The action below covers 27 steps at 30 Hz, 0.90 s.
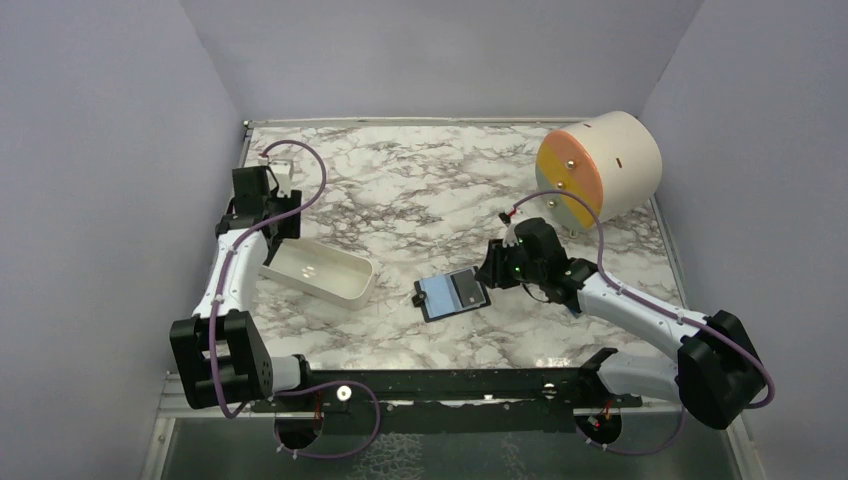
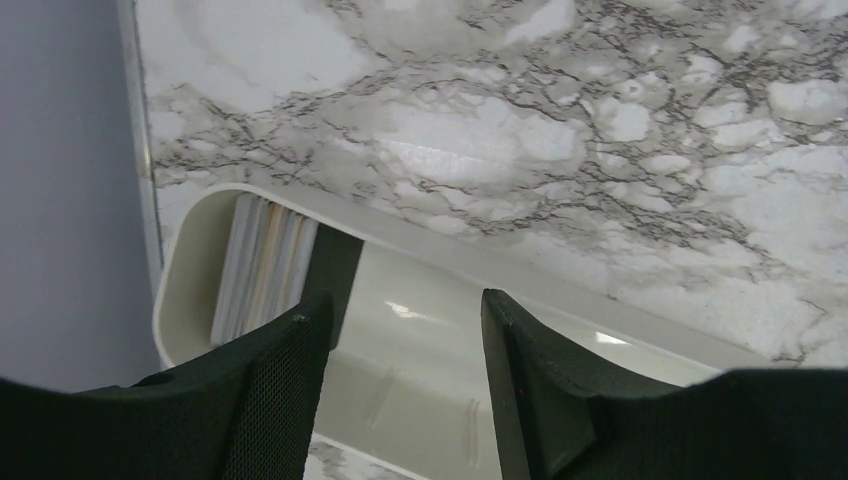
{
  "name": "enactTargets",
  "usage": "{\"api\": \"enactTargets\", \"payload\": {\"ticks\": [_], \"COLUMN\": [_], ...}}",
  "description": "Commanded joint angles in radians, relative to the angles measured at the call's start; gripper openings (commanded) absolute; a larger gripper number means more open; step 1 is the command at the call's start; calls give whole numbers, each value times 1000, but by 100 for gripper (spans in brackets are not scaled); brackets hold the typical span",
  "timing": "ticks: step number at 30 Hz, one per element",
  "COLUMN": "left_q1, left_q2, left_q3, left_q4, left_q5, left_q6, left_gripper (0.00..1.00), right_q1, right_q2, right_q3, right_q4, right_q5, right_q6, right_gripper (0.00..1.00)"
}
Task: Put the credit cards into the card holder
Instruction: Pick up the credit card from the storage box.
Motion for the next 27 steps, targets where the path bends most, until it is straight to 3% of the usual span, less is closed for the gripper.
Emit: {"api": "enactTargets", "payload": {"ticks": [1,7,13,27], "left_q1": [94,168,168,168], "left_q2": [-46,-32,-52,64], "left_q3": [-4,-12,-106,-136], "left_q4": [95,103,163,226], "left_q5": [38,57,-13,-70], "left_q6": [103,136,178,200], "left_gripper": [59,63,67,67], "right_q1": [4,4,4,4], "right_q2": [-11,-30,-57,-93], "right_q3": [18,28,15,14], "right_q4": [3,-7,-7,-4], "right_q5": [-53,-84,-88,-98], "right_q6": [-28,-40,-39,-38], "right_gripper": [31,31,31,31]}}
